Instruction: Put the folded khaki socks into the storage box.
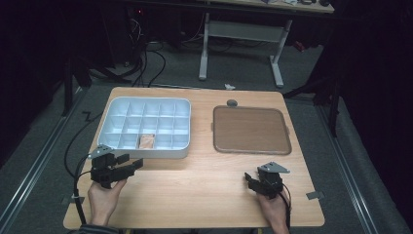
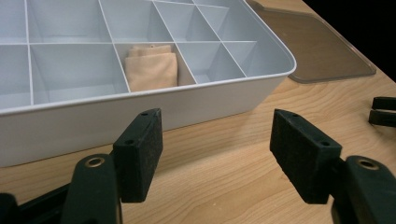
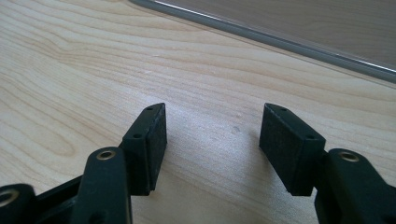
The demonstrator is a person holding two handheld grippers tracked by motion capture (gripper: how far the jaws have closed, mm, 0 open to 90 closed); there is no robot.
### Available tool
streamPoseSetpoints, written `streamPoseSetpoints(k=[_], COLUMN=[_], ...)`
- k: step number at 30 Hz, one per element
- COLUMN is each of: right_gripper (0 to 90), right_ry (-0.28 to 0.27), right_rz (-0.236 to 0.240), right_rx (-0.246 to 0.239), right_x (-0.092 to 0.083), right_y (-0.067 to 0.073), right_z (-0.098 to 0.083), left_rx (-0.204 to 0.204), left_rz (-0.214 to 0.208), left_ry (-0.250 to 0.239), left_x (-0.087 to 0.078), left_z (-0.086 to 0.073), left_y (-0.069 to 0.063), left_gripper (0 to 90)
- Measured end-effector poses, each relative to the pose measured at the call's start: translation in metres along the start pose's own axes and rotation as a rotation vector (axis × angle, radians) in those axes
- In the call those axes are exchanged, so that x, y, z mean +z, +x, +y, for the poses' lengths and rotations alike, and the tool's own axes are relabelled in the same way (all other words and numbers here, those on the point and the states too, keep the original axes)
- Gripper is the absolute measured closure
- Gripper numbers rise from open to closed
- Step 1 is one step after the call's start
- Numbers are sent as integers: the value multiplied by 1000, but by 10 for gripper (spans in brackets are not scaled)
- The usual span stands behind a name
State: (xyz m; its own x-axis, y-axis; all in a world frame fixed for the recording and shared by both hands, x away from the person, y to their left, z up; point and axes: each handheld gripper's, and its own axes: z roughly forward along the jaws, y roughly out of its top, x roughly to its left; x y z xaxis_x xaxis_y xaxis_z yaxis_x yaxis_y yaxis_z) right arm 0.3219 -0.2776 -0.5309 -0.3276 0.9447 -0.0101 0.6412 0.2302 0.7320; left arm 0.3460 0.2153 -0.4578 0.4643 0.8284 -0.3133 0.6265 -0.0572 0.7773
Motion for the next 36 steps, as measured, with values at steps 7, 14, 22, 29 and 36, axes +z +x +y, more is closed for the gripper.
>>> streamPoseSetpoints(k=[7,14,22,29,36], right_gripper=[415,415,415,415,415], right_ry=[0,0,0,0,1], right_rz=[-1,-1,-1,-1,-2], right_rx=[-1,-1,-2,-2,-3], right_x=[0,0,0,0,0], right_y=[0,0,0,0,0], right_z=[0,0,0,0,0], left_rx=[-6,-7,-24,-26,-22], left_rz=[-1,1,-10,-17,-34], left_ry=[7,14,18,25,28], left_x=[4,8,13,18,24], left_z=[-6,-13,-22,-27,-32], left_y=[0,0,1,1,-1], left_gripper=[347,345,344,344,346])
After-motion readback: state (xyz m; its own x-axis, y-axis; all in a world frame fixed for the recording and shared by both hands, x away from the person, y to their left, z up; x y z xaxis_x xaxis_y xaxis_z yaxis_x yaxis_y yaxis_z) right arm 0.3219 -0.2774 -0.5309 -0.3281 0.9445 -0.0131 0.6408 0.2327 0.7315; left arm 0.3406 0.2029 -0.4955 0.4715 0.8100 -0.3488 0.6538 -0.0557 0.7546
